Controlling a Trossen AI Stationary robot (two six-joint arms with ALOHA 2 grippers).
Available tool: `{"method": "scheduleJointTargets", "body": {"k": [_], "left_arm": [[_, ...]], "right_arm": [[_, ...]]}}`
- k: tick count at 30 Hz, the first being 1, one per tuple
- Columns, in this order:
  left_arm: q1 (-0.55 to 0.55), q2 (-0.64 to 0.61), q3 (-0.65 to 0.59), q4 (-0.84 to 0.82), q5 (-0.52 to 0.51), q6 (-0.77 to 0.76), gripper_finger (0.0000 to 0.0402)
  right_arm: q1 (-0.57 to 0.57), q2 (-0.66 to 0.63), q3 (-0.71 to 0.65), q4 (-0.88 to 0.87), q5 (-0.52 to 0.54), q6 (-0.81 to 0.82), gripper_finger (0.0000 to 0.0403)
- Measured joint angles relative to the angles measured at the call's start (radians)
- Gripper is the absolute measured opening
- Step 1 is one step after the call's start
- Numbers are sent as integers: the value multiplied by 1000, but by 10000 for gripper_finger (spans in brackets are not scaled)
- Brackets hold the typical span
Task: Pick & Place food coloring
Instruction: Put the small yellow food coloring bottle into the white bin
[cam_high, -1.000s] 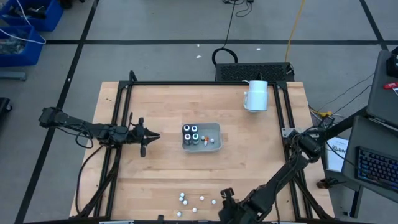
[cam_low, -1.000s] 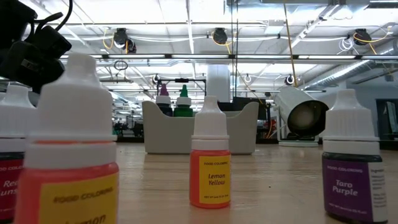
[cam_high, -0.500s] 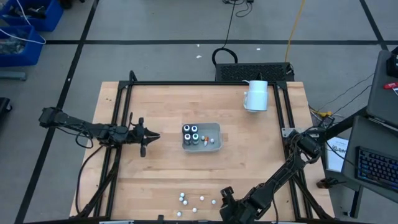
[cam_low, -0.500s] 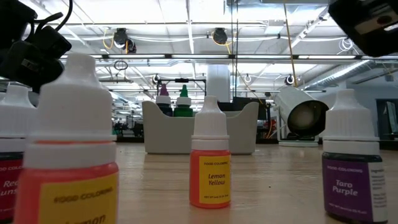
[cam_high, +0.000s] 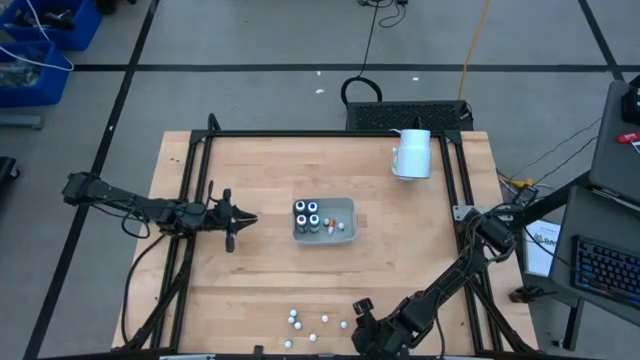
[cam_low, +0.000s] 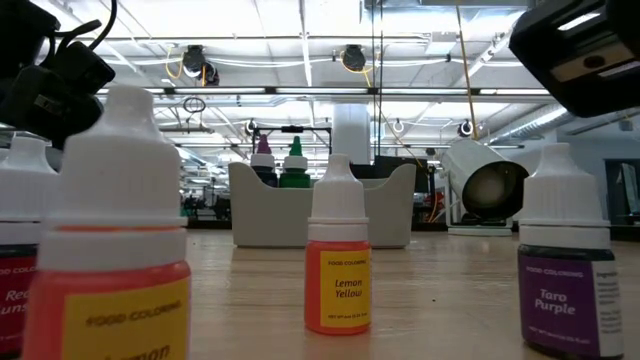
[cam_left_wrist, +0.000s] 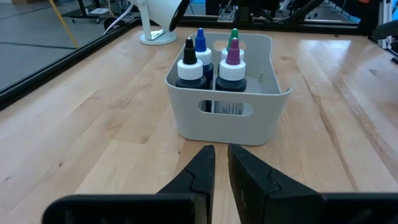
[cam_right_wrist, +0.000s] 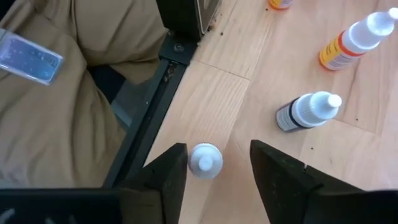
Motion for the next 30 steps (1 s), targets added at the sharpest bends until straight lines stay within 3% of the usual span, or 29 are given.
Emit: {"method": "scheduleJointTargets", "body": {"k": [18, 25, 30], "left_arm": [[0, 0, 0, 0, 0, 2, 51], [0, 0, 0, 0, 0, 2, 51], [0, 0, 0, 0, 0, 1, 51]], "right_arm": [[0, 0, 0, 19, -34, -3, 53], [0, -28, 0, 29, -45, -47, 52], [-12, -143, 0, -53, 78, -80, 54]]}}
